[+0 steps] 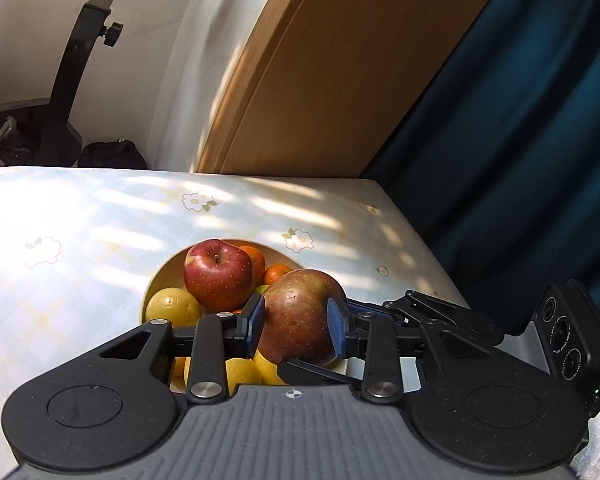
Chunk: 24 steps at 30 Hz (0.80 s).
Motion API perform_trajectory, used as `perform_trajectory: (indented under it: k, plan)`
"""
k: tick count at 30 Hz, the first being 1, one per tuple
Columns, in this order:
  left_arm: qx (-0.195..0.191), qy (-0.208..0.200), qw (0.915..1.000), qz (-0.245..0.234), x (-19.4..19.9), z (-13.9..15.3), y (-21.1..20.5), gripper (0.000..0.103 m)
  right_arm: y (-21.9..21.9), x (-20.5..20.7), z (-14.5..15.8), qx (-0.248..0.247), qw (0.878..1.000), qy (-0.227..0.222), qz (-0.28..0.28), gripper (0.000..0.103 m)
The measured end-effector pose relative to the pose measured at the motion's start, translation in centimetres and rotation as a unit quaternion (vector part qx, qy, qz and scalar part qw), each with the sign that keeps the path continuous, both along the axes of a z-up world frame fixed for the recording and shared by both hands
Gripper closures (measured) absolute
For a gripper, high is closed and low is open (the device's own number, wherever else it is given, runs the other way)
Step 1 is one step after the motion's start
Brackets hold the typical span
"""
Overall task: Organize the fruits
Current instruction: 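Carry the red apple onto the plate with the right gripper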
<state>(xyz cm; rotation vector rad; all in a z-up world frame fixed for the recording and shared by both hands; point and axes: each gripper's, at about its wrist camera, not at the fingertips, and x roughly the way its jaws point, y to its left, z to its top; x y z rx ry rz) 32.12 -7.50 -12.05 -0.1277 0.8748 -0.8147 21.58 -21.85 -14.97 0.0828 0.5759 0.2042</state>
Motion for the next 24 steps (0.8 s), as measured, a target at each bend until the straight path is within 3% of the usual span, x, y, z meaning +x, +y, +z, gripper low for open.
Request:
perform_trajectory:
  k: [5, 11, 24]
  plan:
    - [-0.008, 0.031, 0.9993, 0.018, 1.5, -1.4, 0.4, 0.068, 0.0, 1.8, -1.2, -0.006, 1.000, 0.023, 0.003, 0.044]
    - [-0.010, 0.034, 0.9989, 0.031, 1.8, -1.7, 0.9, 0.068, 0.5, 2.1, -1.6, -0.013, 1.000, 0.023, 0.005, 0.044]
    - [-0.003, -0.008, 0.9969, 0.079, 0.7, 0.0, 2.8, 0.066, 1.2, 1.6, -1.6, -0.029, 0.999, 0.037, -0.009, 0.045]
